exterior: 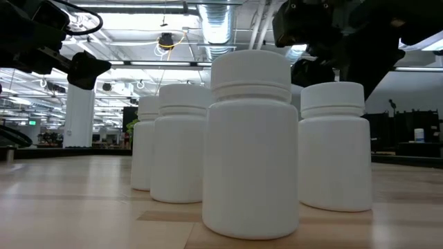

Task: Pick and place pill bottles into a basket
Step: Put the white medicine bottle into the yellow bin

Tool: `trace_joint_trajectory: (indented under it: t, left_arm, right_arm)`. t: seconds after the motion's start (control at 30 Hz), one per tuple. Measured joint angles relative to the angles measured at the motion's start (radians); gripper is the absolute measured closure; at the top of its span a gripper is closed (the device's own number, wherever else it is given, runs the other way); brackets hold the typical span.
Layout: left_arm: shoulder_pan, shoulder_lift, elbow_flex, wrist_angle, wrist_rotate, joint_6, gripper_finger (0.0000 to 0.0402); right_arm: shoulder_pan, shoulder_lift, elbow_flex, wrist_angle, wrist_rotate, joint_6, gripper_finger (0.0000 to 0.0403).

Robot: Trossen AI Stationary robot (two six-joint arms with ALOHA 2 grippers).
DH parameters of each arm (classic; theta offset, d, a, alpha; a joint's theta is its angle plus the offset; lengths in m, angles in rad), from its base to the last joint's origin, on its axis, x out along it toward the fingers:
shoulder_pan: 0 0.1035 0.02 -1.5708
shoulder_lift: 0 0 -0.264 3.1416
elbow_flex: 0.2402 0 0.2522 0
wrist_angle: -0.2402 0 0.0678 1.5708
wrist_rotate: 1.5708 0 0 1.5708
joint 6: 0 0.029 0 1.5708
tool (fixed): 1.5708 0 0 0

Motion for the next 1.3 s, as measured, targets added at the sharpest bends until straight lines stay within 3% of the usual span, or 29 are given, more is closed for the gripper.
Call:
trace_joint_trajectory:
  t: [0.3, 0.77, 1.07, 1.3]
  left_arm:
    - [0.0, 0.0, 0.0, 0.0, 0.0, 0.007, 0.0015]
    - [0.0, 0.0, 0.0, 0.0, 0.0, 0.0, 0.0015]
    - [0.0, 0.0, 0.0, 0.0, 0.0, 0.0, 0.0015]
    - [0.0, 0.0, 0.0, 0.0, 0.0, 0.0, 0.0015]
  right_arm:
    - [-0.003, 0.0, 0.0, -0.001, 0.004, 0.014, 0.0159]
    - [-0.005, 0.0, 0.0, 0.002, 0.001, 0.014, 0.025]
    - [-0.012, -0.001, 0.006, -0.02, -0.014, 0.04, 0.023]
    - [-0.044, -0.003, 0.082, -0.124, -0.047, 0.015, 0.0254]
